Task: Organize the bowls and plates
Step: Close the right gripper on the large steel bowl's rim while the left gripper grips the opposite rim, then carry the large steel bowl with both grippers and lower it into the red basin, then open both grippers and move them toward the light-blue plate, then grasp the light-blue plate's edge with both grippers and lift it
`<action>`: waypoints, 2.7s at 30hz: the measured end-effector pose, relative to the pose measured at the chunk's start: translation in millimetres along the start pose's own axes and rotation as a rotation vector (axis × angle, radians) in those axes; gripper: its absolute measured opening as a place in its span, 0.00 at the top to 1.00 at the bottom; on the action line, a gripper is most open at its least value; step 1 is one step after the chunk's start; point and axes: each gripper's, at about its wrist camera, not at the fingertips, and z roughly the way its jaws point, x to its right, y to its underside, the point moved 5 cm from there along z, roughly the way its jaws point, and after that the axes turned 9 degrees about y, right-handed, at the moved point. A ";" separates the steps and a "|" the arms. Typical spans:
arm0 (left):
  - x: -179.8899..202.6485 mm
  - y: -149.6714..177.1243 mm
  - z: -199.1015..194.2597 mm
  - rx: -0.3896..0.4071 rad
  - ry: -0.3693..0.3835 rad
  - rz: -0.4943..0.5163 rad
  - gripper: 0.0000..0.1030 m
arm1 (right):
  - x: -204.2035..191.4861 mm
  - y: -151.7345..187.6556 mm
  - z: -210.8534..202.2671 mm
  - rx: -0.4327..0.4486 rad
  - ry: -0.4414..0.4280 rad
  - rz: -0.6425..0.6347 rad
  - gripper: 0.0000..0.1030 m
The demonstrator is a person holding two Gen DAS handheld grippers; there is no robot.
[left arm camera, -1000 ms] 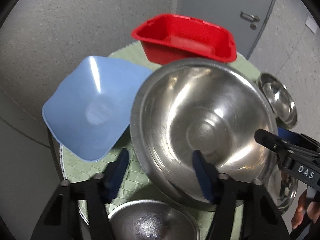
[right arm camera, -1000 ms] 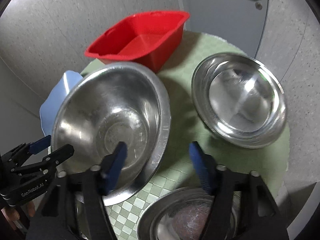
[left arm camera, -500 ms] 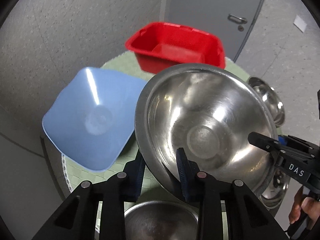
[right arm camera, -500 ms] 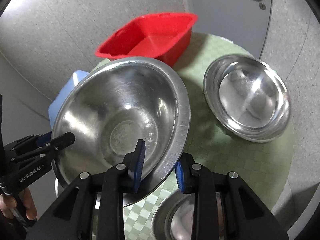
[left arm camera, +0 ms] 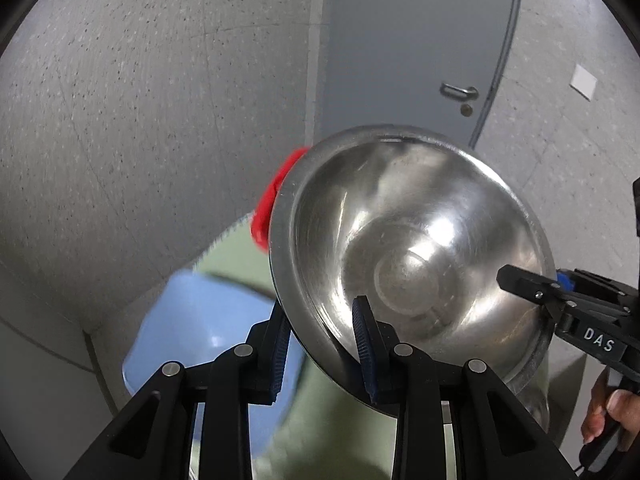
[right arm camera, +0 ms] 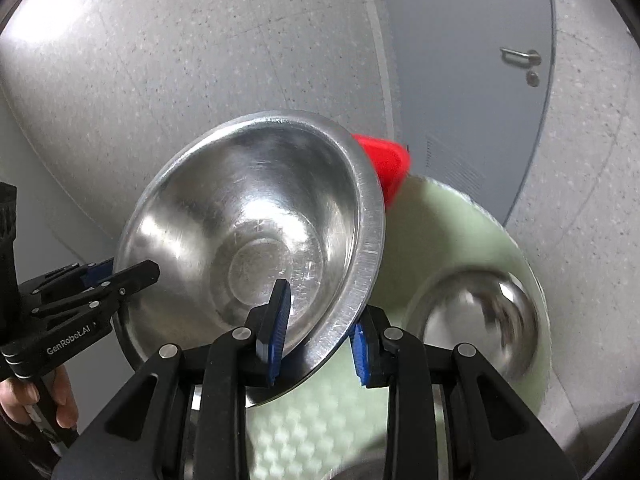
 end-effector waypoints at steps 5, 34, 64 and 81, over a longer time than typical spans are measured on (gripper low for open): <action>-24.8 -39.0 53.4 -0.018 0.018 -0.034 0.74 | 0.5 -37.1 40.0 -0.012 0.000 0.018 0.72; -43.2 -83.5 223.6 -0.113 -0.016 -0.078 0.37 | 3.3 -62.9 137.5 -0.144 0.036 0.012 0.48; -61.9 75.8 -8.5 0.211 -0.161 -0.103 0.01 | -83.0 -6.0 -20.9 0.117 -0.008 0.057 0.24; -115.8 147.6 35.9 0.058 -0.214 -0.231 0.01 | -155.0 57.1 63.9 -0.110 -0.041 0.023 0.23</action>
